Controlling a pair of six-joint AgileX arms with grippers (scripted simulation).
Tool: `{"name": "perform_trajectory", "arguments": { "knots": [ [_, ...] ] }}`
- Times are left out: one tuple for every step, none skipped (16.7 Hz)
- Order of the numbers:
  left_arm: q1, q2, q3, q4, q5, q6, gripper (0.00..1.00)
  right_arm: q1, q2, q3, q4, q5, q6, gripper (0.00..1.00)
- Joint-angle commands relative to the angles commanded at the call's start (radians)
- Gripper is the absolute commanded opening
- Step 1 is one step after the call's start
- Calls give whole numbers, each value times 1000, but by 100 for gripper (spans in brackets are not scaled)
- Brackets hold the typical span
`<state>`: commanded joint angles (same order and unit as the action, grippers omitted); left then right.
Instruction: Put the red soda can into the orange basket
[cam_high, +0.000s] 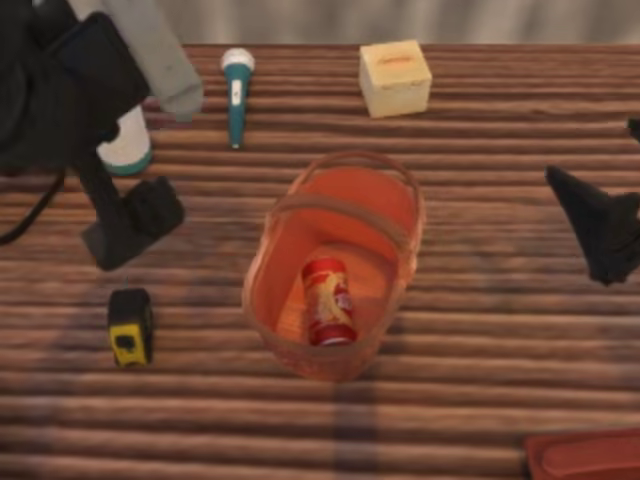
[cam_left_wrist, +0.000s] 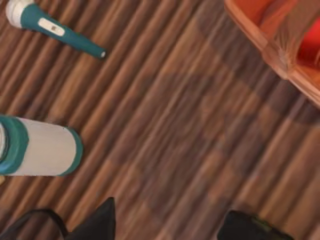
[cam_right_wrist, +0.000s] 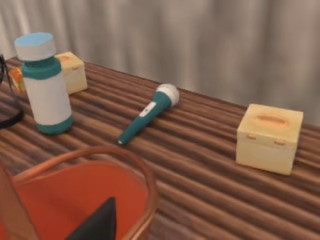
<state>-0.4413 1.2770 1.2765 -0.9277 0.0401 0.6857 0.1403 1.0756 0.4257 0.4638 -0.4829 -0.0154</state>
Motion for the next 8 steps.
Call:
{"name": "perform_trajectory", "arguments": {
  "knots": [
    [-28,95,99,-61,-1,49,100,-14,-108,-51,-50,50,1,100],
    [-55,189,196,-122,-3,97,100,-27,-209,-97,-96,95,2,100],
    [-81,280,291,-181,-5,143,100,-39,-309,-141,-141,140,3,100],
    [-106,369,383,-238,-7,188,100,-51,-407,-182,-184,183,4,100],
    [-129,455,471,-293,-10,232,100,-63,-509,-222,-228,228,5,100],
    [-150,538,555,-345,-13,272,100,-74,-600,-258,-266,267,7,100],
    [-170,616,634,-396,-16,310,100,-84,-686,-290,-301,305,8,100],
    [-188,690,706,-442,-19,345,100,-94,-771,-320,-336,342,9,100]
  ]
}}
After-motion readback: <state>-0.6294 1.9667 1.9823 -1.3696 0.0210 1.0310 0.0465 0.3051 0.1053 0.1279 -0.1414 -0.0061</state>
